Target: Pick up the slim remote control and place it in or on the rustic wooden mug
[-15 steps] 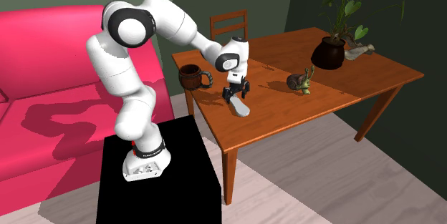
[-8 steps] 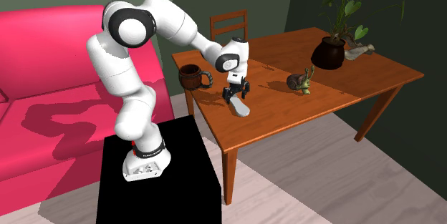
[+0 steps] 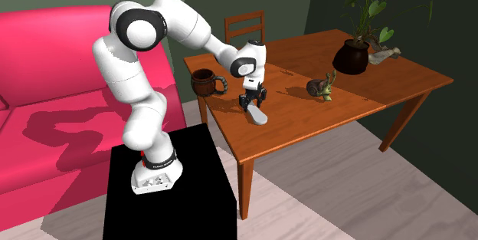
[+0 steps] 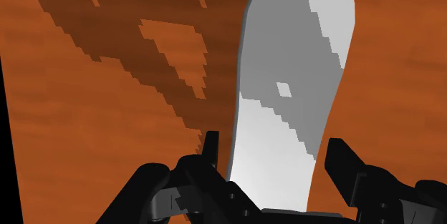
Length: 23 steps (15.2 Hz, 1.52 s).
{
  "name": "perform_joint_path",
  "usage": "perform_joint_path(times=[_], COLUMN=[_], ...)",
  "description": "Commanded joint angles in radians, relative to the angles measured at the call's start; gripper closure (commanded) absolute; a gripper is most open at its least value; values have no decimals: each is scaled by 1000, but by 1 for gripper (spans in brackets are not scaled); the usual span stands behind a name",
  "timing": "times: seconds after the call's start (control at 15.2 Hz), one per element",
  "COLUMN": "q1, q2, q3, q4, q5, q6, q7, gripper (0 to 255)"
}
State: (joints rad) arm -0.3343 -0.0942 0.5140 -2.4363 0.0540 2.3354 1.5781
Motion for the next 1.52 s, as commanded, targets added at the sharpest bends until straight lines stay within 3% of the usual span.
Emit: perform_joint_path(times=[0.0, 1.45], q1=[0, 10], q2=[0, -165], q3=[0, -39], q4=[0, 151], q5=[0, 68], q6=[0, -303], q7=[0, -59], gripper=[255, 255])
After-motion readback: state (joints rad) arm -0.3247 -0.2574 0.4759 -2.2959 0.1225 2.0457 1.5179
